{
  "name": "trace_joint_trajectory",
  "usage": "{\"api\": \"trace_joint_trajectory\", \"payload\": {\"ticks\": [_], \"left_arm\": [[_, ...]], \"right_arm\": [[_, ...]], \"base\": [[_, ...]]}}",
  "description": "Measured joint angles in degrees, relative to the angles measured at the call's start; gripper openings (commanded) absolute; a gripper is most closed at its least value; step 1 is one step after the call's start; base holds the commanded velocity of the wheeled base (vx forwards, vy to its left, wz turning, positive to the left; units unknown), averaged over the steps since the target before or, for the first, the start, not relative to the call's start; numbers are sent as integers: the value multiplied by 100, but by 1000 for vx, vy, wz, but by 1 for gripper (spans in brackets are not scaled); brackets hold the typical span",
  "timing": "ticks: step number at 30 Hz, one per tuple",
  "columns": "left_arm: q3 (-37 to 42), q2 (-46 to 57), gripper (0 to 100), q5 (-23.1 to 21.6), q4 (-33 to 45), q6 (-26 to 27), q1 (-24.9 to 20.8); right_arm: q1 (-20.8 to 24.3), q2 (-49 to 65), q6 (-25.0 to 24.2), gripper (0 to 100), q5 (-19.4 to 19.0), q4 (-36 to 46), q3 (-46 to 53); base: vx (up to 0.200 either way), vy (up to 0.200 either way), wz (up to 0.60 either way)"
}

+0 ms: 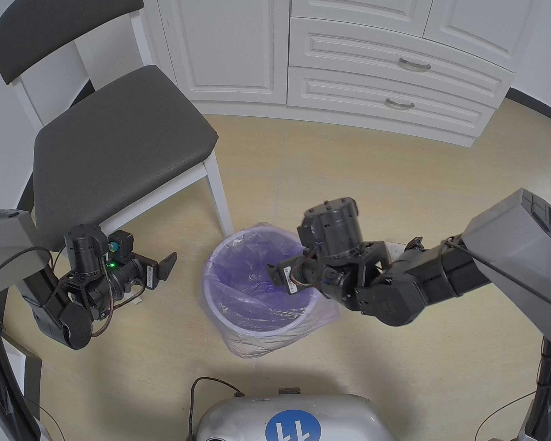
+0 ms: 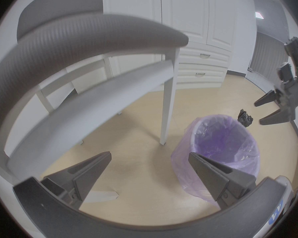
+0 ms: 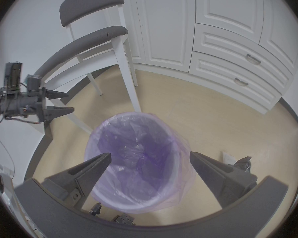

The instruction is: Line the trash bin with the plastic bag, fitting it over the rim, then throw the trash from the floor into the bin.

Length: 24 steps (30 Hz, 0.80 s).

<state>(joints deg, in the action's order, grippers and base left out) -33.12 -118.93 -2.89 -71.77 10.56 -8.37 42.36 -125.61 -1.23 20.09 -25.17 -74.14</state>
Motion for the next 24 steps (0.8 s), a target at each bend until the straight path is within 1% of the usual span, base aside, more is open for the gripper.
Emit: {"api": "trace_joint_trajectory", "payload": {"ticks": [4,7,12,16,24], "left_arm": [[162,308,100,-151,-84,24,94],[245,496,100,-230,-123,41,152],[322,735,100,-312,-163,57,254],[341,835,100,-338,-161,55,295],[325,890,100,-340,-167,57,341]], "right_arm": [[201,-377,-62,100,508,955,-1150],[372,-738,-155,100,796,1473,-1788],[575,-1403,-257,100,1196,1847,-2434],[610,-1816,-282,100,1343,1910,-2837],[540,-2306,-293,100,1374,2069,-3415]], "base": [[0,0,0],[0,0,0],[0,0,0],[0,0,0],[0,0,0]]}}
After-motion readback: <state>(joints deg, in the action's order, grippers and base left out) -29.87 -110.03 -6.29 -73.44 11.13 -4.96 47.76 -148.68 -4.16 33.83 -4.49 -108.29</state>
